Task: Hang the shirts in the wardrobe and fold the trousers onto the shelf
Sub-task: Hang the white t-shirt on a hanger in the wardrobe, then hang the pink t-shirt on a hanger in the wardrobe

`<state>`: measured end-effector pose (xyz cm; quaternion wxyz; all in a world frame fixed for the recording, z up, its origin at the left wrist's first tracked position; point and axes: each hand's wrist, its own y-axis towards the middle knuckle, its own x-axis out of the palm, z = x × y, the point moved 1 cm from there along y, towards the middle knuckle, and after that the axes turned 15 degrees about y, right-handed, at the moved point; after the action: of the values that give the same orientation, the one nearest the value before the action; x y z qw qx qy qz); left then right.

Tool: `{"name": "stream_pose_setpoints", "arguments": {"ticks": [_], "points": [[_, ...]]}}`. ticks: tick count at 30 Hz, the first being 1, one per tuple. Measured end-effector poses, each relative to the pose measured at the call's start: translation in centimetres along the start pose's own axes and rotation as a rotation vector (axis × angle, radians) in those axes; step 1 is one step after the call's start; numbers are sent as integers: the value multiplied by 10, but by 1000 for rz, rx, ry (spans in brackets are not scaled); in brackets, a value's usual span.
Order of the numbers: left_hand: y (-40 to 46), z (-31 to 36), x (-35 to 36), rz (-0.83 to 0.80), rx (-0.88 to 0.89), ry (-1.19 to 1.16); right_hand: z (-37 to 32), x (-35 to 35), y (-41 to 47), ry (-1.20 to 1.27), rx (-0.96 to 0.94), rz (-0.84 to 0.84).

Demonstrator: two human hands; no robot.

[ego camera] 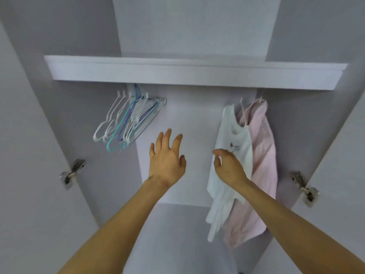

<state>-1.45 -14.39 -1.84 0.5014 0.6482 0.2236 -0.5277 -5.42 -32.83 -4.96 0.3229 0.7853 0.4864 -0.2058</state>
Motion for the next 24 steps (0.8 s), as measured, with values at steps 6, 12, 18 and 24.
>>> {"name": "stream_pose_setpoints", "arguments": {"ticks": [6,12,18,24], "points": [[-112,-68,24,-142,-376,-58,-35,92,-65,216,-38,-549],[-267,-124,20,-203,-818,-5,-82,189,-137,225,-181,-1008],[-450,-117,-26,-194,-1359,84,-145,253,-271,214,-456,-1446],[-599,-65,-88,-83,-1788,179,-201,267,-424,170,-731,-1782]]}}
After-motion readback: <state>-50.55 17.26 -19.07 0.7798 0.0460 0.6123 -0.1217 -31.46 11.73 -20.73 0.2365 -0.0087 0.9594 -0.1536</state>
